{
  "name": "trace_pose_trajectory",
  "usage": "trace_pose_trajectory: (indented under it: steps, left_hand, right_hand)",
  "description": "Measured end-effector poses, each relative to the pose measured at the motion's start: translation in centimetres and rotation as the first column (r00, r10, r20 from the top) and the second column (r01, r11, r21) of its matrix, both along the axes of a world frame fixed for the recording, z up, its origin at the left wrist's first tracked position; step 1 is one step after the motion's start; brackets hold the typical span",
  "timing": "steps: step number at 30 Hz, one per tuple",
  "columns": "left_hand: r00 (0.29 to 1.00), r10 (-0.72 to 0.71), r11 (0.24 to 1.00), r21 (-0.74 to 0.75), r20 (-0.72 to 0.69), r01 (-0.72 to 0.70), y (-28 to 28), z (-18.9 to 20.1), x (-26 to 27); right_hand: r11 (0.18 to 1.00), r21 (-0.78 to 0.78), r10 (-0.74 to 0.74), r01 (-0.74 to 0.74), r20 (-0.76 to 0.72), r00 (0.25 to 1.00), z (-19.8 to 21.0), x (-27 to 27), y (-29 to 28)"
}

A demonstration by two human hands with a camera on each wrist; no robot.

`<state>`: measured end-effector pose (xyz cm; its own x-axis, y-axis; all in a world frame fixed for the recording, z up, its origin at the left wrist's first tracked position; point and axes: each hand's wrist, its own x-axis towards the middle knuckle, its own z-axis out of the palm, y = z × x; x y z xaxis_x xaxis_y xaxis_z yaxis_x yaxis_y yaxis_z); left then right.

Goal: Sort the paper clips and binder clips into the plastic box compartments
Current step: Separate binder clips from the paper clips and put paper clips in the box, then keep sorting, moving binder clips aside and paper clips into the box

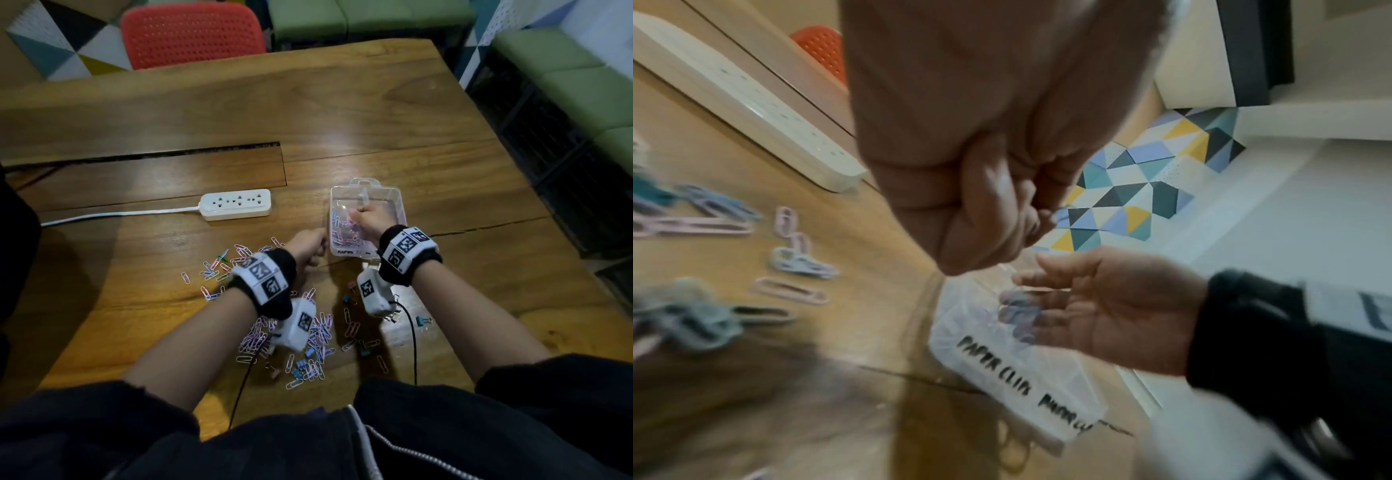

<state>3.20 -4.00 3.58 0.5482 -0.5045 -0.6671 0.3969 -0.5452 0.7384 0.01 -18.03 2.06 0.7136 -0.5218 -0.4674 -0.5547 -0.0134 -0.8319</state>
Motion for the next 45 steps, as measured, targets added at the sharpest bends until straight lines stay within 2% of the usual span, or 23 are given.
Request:
trace_pose_trajectory:
  steps: [3,7,10,13,15,17,18,19,20,22,23,24,25,27,30,32,38,41,42,43,45]
  left_hand:
    - [0.999,-0.001,1.000,-0.016,-0.042,0.000,-2.7,1.0,0.8]
    - [0.998,0.033,0.999,-0.014,-0.054,-0.033,-5.7,1.5,1.1]
    - [0.999,0.032,0.999,-0.027,-0.031,-0.033,-6.5,0.9,1.1]
    - [0.998,-0.059,0.997,-0.050,0.003,0.059,-6.3,1.4,0.1]
    - [0.969,-0.181,0.982,-0.028,0.168,0.189,-5.5,1.7,-0.8]
    - [0.880,-0.279,0.956,0.030,0.383,0.291,-3.8,1.5,-1.8]
    - [0.830,-0.329,0.939,0.061,0.450,0.339,-2.8,1.1,-2.6]
    - [0.767,-0.414,0.902,0.107,0.491,0.418,-1.8,0.4,-3.4]
    - [0.675,-0.537,0.832,0.186,0.505,0.523,-0.8,-0.2,-4.4]
    - [0.383,-0.789,0.586,0.401,0.480,0.704,0.6,-1.8,-6.4]
    - [0.236,-0.861,0.462,0.499,0.450,0.733,1.2,-2.7,-7.5]
    - [0.125,-0.898,0.373,0.579,0.422,0.725,1.7,-3.5,-8.4]
    - [0.054,-0.910,0.329,0.639,0.411,0.695,2.0,-4.2,-9.3]
    - [-0.020,-0.891,0.347,0.710,0.453,0.613,2.6,-5.3,-10.7]
    - [-0.003,-0.849,0.428,0.690,0.529,0.584,3.0,-5.9,-11.3]
    - [0.010,-0.834,0.451,0.671,0.552,0.588,3.1,-5.8,-11.5]
    - [0.003,-0.874,0.394,0.706,0.486,0.589,2.8,-5.4,-12.2]
    - [-0.005,-0.864,0.404,0.700,0.503,0.588,2.7,-5.4,-12.4]
    - [0.008,-0.853,0.428,0.690,0.522,0.583,2.7,-5.5,-12.3]
    - [0.048,-0.833,0.473,0.666,0.550,0.576,2.8,-5.7,-12.2]
    - [0.229,-0.768,0.607,0.565,0.599,0.558,3.0,-5.7,-11.4]
  right_hand:
    - [0.998,-0.040,0.050,-0.048,0.035,0.998,-0.4,-1.1,-0.1]
    - [1.000,0.001,-0.025,0.025,0.139,0.990,0.3,-4.3,-0.1]
    - [0.997,0.055,-0.058,0.050,0.148,0.987,0.7,-7.8,0.5]
    - [0.997,0.006,0.081,-0.081,0.034,0.996,0.3,-11.4,1.5]
    - [0.963,-0.072,0.246,-0.260,-0.166,0.955,-0.7,-13.6,2.2]
    - [0.876,-0.150,0.367,-0.458,-0.408,0.836,-2.1,-15.6,3.1]
    - [0.830,-0.191,0.386,-0.524,-0.481,0.787,-2.8,-16.5,3.7]
    - [0.799,-0.232,0.387,-0.554,-0.508,0.770,-3.5,-17.2,4.2]
    - [0.781,-0.280,0.384,-0.559,-0.491,0.782,-4.1,-17.7,4.7]
    - [0.753,-0.371,0.381,-0.543,-0.426,0.820,-4.8,-18.4,5.2]
    - [0.755,-0.399,0.371,-0.520,-0.395,0.841,-4.9,-18.5,5.1]
    - [0.767,-0.412,0.358,-0.493,-0.363,0.860,-4.9,-18.7,5.0]
    - [0.779,-0.412,0.354,-0.473,-0.333,0.874,-4.8,-18.8,4.9]
    - [0.772,-0.423,0.383,-0.474,-0.286,0.878,-4.6,-19.0,4.9]
    - [0.747,-0.451,0.416,-0.489,-0.257,0.872,-4.8,-19.2,5.4]
    - [0.730,-0.479,0.421,-0.487,-0.247,0.873,-4.9,-19.3,5.7]
    - [0.640,-0.539,0.444,-0.548,-0.322,0.836,-5.3,-19.3,6.2]
    - [0.632,-0.540,0.427,-0.556,-0.357,0.831,-5.3,-19.5,6.3]
    - [0.644,-0.535,0.419,-0.547,-0.351,0.837,-5.4,-19.5,6.4]
    - [0.665,-0.531,0.403,-0.526,-0.338,0.851,-5.5,-19.5,6.4]
    - [0.740,-0.492,0.345,-0.458,-0.306,0.887,-5.4,-19.5,6.6]
